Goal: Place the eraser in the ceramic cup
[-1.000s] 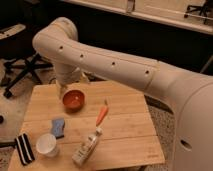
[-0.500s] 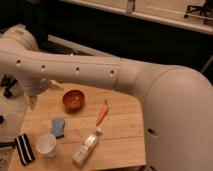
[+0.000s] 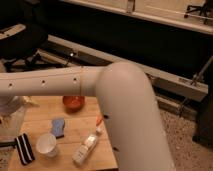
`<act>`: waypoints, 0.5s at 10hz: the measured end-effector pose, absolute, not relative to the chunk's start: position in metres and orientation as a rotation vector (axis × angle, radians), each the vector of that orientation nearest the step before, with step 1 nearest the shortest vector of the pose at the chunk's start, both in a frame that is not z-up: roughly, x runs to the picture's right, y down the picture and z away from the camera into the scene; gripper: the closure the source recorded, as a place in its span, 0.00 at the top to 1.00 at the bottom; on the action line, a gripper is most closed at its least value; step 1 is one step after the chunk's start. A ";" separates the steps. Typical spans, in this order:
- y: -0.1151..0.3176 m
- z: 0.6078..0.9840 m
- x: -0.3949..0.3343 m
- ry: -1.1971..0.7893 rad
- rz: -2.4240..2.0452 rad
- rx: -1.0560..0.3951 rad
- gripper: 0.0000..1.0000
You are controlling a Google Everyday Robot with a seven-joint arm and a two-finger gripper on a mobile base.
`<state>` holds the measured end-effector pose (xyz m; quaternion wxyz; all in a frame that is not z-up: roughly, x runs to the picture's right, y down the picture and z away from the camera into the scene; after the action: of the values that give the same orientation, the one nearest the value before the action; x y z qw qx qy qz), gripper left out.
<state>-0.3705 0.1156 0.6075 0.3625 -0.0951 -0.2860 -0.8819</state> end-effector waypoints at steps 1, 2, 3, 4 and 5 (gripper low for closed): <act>0.128 0.614 -0.390 -0.741 -2.285 -0.260 0.80; 0.135 0.618 -0.401 -0.735 -2.295 -0.275 0.80; 0.142 0.624 -0.411 -0.719 -2.296 -0.298 0.80; 0.147 0.631 -0.417 -0.691 -2.292 -0.326 0.80; 0.155 0.641 -0.422 -0.659 -2.284 -0.361 0.80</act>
<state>-0.4218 0.1554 0.6410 0.3602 -0.1401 -0.2557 -0.8861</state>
